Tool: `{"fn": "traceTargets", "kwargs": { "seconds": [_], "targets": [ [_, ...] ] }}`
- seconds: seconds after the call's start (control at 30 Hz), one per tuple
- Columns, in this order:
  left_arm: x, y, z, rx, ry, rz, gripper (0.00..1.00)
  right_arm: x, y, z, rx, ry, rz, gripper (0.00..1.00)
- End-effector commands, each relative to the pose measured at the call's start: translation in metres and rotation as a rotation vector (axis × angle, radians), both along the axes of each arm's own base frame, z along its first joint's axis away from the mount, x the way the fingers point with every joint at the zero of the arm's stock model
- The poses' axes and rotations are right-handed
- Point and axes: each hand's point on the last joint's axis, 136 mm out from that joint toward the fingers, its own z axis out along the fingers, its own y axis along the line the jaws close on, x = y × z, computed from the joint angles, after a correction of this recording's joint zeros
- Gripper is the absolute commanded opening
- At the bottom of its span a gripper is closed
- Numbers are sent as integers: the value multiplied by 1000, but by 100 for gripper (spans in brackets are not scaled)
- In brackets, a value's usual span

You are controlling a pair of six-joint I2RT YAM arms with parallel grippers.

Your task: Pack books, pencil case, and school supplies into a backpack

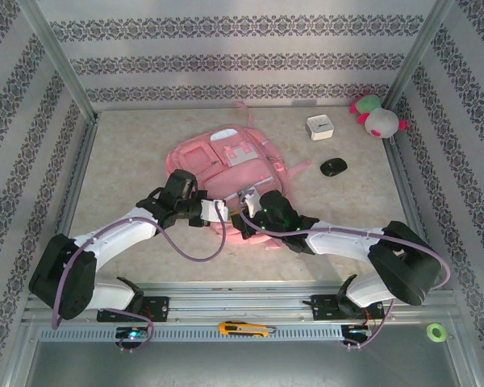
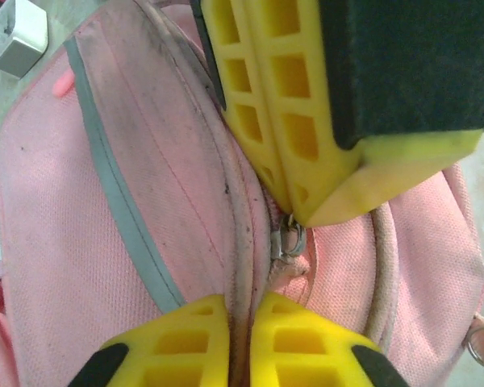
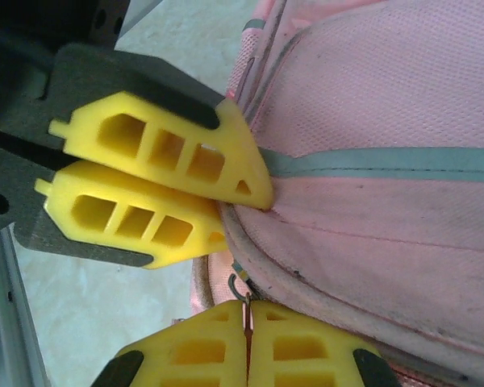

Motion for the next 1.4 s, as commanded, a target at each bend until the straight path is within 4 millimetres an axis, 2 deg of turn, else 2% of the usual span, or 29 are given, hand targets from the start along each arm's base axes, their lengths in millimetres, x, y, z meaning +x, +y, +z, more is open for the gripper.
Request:
{"fn": "traceTargets", "kwargs": {
  "seconds": [0.0, 0.2, 0.37, 0.43, 0.5, 0.53, 0.63, 0.9, 0.97, 1.03, 1.07, 1.1, 1.13, 1.2, 1.3, 1.37],
  "targets": [
    [-1, -12, 32, -101, 16, 5, 2, 4, -8, -7, -41, -3, -17, 0],
    [-3, -19, 46, -170, 46, 6, 0, 6, -11, -10, -64, -14, -27, 15],
    [-4, -23, 55, -204, 62, 1, 0, 9, -11, -13, -79, -25, -35, 20],
    [-5, -24, 56, -212, 66, 1, 0, 11, -13, -13, -86, -30, -42, 17],
    [-5, -22, 54, -203, 71, 6, 0, 12, -14, -11, -86, -41, -52, 2],
    [-5, -21, 53, -194, 72, 11, 0, 12, -16, -10, -86, -45, -58, 0],
    [-1, -9, 47, -159, 64, 52, 0, 12, -31, -6, -67, -32, -96, 0],
    [0, 42, 33, -54, 98, 146, 0, 9, -94, -10, -58, 54, -188, 0],
    [-3, 52, 31, -26, 103, 155, 0, 8, -98, -7, -42, 63, -187, 0],
    [-13, 59, 28, 12, 109, 136, 0, 5, -91, -1, -12, 71, -151, 0],
    [-16, 59, 28, 15, 111, 126, 4, 4, -87, 1, 2, 80, -138, 0],
    [-18, 56, 35, -15, 115, 123, 14, 2, -81, 4, 15, 86, -117, 0],
    [-21, 49, 46, -73, 125, 116, 28, 0, -75, 6, 19, 85, -96, 0],
    [-30, 30, 65, -162, 144, 82, 47, -4, -65, 10, 16, 74, -56, 0],
    [-28, -4, 80, -230, 79, 108, 61, -4, -57, 13, 22, 75, -29, 0],
    [-23, -21, 85, -251, 23, 142, 64, -3, -53, 14, 28, 82, -23, 0]
  ]
}}
